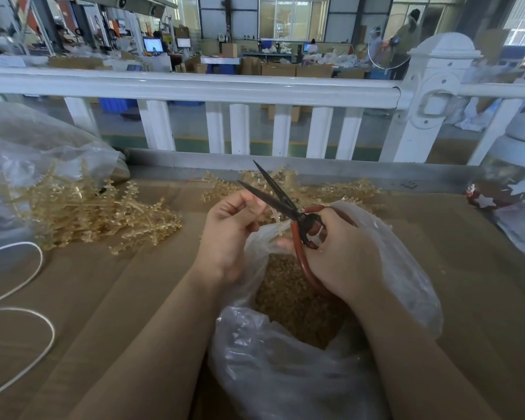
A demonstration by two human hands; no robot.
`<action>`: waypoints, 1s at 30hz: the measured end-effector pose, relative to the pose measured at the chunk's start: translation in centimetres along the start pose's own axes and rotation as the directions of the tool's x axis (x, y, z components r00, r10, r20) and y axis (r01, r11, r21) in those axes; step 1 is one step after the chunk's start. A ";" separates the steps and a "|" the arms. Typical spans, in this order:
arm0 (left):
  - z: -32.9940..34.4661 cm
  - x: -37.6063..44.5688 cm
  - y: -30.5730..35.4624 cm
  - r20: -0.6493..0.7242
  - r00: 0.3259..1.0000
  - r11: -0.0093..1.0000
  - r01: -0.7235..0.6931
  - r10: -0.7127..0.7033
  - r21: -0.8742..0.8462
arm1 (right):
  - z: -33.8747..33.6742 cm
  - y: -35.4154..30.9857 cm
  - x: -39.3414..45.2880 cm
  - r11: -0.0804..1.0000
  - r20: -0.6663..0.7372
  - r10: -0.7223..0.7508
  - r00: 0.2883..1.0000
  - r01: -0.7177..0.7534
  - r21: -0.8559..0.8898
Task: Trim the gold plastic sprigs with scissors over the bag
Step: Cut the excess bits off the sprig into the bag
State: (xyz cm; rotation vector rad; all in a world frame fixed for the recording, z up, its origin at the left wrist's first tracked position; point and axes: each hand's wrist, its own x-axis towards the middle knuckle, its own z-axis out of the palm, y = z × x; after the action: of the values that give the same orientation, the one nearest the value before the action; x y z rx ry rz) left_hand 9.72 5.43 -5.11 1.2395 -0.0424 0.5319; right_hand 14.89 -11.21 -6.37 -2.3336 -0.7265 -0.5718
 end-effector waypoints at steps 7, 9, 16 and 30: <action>-0.3 0.1 -0.1 0.028 1.000 1.000 0.001 -0.001 0.005 | -0.1 0.1 0.0 0.999 -0.015 -0.026 1.000 0.026 -0.037; -0.3 0.1 -0.1 0.034 0.999 1.000 0.008 -0.008 -0.005 | -0.2 0.1 0.0 0.998 -0.032 -0.038 0.999 0.037 -0.057; 0.0 -0.1 0.3 0.061 0.998 0.998 0.038 -0.035 -0.050 | -0.5 -0.1 -0.1 0.997 -0.070 -0.042 0.997 0.038 -0.062; -0.3 -0.1 0.3 0.068 0.998 1.000 0.000 0.000 0.002 | -0.4 0.0 -0.2 0.995 -0.090 -0.094 0.991 0.090 -0.038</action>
State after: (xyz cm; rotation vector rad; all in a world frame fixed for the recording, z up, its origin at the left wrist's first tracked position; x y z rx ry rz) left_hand 9.47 5.73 -5.02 1.2593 -0.0998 0.4899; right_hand 14.67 -11.58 -6.23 -2.2970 -0.7901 -0.7328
